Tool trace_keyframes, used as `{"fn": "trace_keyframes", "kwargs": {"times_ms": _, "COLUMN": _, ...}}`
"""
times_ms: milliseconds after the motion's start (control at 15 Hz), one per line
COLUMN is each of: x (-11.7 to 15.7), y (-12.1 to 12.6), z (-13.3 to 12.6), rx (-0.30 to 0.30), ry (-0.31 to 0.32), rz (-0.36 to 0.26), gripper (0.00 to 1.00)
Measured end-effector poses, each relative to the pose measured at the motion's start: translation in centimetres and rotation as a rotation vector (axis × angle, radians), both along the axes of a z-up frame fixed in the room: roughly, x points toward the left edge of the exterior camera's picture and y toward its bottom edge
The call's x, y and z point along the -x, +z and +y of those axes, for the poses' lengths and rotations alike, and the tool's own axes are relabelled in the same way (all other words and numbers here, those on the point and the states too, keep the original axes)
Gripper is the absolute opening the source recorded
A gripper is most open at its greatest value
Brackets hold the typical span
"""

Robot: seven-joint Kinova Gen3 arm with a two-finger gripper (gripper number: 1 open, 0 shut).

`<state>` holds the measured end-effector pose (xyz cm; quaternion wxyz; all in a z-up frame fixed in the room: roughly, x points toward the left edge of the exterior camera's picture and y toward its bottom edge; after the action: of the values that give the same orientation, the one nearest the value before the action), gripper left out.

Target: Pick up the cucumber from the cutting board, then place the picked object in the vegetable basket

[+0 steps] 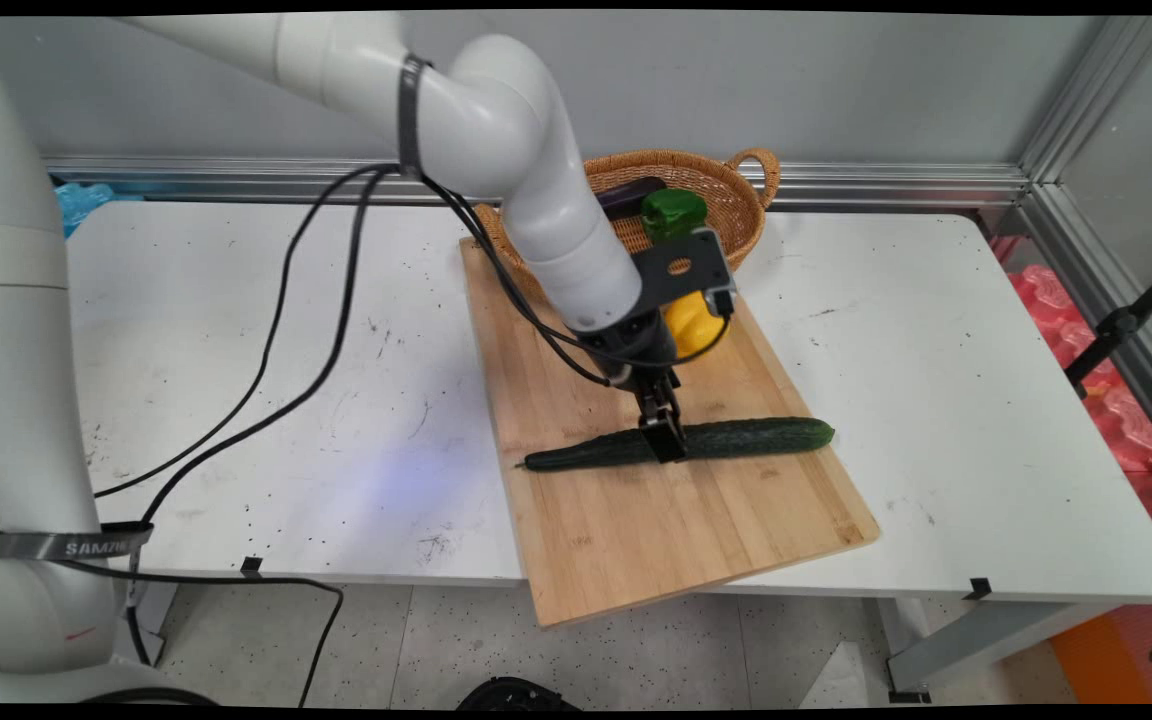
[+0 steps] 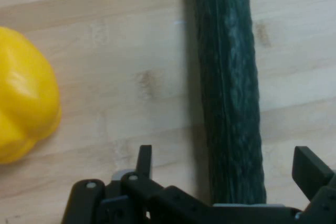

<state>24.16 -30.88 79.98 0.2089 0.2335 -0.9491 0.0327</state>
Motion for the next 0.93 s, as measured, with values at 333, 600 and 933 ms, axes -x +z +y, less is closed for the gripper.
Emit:
{"fn": "trace_keyframes", "kwargs": {"times_ms": 333, "x": 1.3, "y": -1.5, "z": -0.2, "rx": -0.001, "ry": 0.022, "rz": -0.017, "gripper": 1.00}}
{"fn": "trace_keyframes", "kwargs": {"times_ms": 600, "x": 1.7, "y": -2.2, "z": 0.0, "rx": 0.006, "ry": 0.027, "rz": -0.033, "gripper": 0.00}}
{"fn": "trace_keyframes", "kwargs": {"times_ms": 933, "x": 1.7, "y": -2.0, "z": 0.5, "rx": 0.021, "ry": 0.015, "rz": -0.035, "gripper": 0.00}}
